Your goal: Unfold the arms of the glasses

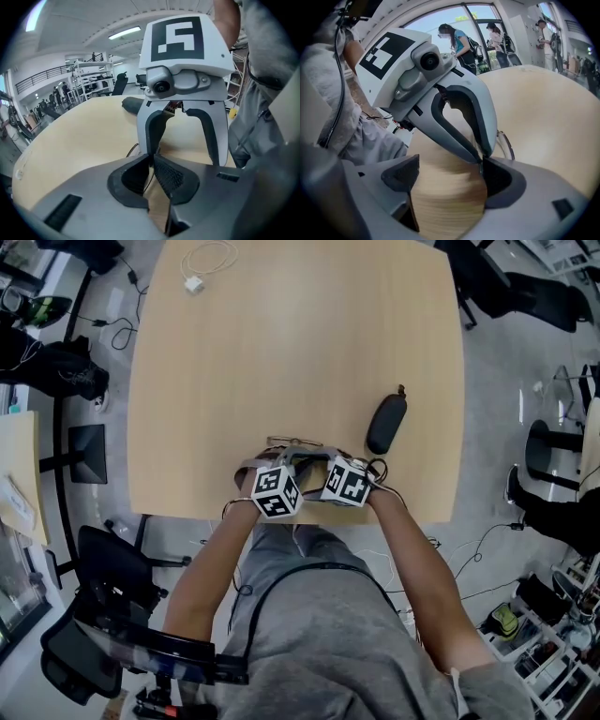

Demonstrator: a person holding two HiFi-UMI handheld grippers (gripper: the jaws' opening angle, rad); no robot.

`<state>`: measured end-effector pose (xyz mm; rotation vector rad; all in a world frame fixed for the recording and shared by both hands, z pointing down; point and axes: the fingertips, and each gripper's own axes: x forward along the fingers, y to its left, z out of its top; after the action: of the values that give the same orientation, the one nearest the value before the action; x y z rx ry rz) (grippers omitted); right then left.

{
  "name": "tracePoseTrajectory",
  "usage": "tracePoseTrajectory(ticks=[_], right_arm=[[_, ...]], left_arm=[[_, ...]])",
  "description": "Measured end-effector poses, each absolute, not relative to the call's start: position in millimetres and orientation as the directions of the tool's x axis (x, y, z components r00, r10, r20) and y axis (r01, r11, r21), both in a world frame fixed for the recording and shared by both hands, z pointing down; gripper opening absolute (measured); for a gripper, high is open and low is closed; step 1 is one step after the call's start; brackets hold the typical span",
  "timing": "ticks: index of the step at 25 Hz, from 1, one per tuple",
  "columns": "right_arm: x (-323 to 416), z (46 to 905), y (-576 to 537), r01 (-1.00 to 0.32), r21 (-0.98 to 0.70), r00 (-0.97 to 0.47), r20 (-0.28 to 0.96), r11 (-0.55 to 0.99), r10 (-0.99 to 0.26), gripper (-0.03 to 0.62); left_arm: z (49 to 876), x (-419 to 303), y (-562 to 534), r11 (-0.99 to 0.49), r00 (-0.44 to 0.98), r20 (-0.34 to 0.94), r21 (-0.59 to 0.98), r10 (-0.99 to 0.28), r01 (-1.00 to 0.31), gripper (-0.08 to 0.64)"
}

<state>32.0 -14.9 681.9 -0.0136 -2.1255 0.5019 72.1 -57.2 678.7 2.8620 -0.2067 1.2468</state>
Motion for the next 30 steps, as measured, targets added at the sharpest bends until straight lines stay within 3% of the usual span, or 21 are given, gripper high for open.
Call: tracePoseTrajectory(ticks=[13, 26, 30], right_arm=[[36.4, 670.7, -30.0, -0.274, -0.365, -0.647, 0.754, 0.890, 0.110, 0.402], [24.3, 665.5, -46.2, -0.275, -0.372, -0.647, 0.753, 0.887, 0.115, 0.423], [24.0, 667.1, -46.1, -0.279, -0.398, -0.653, 0.746, 0.874, 0.131, 0.425]], left_arm=[[676.0, 67.7, -55.1, -0.999, 0.660, 0.751, -0.008, -0.029, -0.035, 0.009], [689.7, 68.4, -32.7, -0.992, 0.578, 0.810, 0.042, 0.103, 0.118, 0.008], [683.4, 63.8, -35.1, -0.989, 0.573, 0.815, 0.001, 0.087, 0.148, 0.009]])
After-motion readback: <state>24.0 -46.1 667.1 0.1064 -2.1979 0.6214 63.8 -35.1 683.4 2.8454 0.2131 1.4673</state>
